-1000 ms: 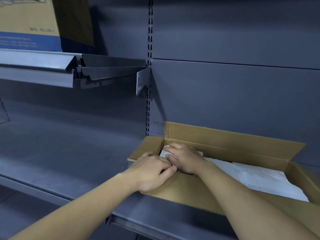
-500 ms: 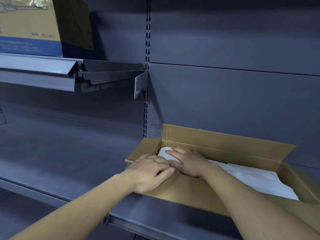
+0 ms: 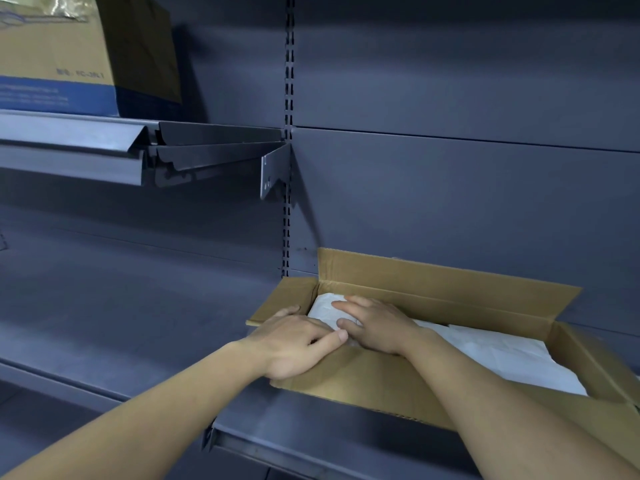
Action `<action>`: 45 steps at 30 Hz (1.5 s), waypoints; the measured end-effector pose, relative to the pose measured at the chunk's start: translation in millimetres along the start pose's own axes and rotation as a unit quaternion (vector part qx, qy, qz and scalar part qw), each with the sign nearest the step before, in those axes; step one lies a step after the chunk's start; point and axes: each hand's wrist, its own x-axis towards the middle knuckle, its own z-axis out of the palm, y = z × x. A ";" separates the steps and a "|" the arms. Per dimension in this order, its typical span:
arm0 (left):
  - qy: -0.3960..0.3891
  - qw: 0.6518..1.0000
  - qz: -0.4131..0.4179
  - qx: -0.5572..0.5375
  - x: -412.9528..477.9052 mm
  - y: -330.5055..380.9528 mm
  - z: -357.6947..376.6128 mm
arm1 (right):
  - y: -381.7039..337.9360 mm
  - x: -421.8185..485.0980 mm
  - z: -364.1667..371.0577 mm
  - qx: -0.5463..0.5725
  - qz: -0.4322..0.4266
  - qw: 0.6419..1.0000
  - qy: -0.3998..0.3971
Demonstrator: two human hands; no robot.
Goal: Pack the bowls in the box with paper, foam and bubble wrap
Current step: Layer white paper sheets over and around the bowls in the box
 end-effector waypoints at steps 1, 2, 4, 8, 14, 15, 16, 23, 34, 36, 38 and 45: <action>0.005 1.000 -0.005 -0.007 0.4 1.4 -1.5 | 0.7 -3.0 -1.6 0.011 0.003 1.000 0.011; 0.012 1.000 -0.011 -0.007 0.9 3.7 -3.2 | 3.0 -6.9 -3.5 0.017 0.005 1.000 0.019; 0.032 0.999 -0.022 -0.002 3.8 8.7 -3.7 | 11.0 -17.3 -8.1 0.015 0.011 0.999 0.030; 0.093 0.995 -0.030 0.005 20.2 27.6 2.1 | 30.1 -42.9 -13.2 0.044 0.050 0.995 0.070; 0.111 0.993 -0.008 -0.031 57.4 70.8 24.3 | 59.7 -98.9 -22.5 0.057 0.104 0.985 0.125; 0.110 0.993 -0.002 -0.030 62.1 79.3 27.2 | 66.9 -109.0 -24.0 0.057 0.113 0.984 0.126; 0.111 0.993 0.003 -0.029 67.1 87.8 29.5 | 74.3 -119.3 -25.7 0.057 0.121 0.983 0.128; 0.109 0.992 0.045 -0.039 102.8 151.6 34.9 | 115.4 -185.9 -38.6 0.051 0.179 0.971 0.153; 0.083 0.987 0.127 -0.048 149.6 260.7 58.0 | 190.3 -289.4 -39.2 0.056 0.281 0.934 0.215; 0.082 0.985 0.148 -0.043 158.0 282.9 66.1 | 206.0 -307.3 -34.8 0.059 0.303 0.925 0.221; 0.086 0.981 0.170 -0.018 166.2 304.5 76.1 | 223.1 -323.9 -28.6 0.065 0.328 0.915 0.226; 0.039 0.975 0.218 -0.013 196.4 364.9 109.5 | 272.3 -364.0 1.3 0.059 0.416 0.889 0.180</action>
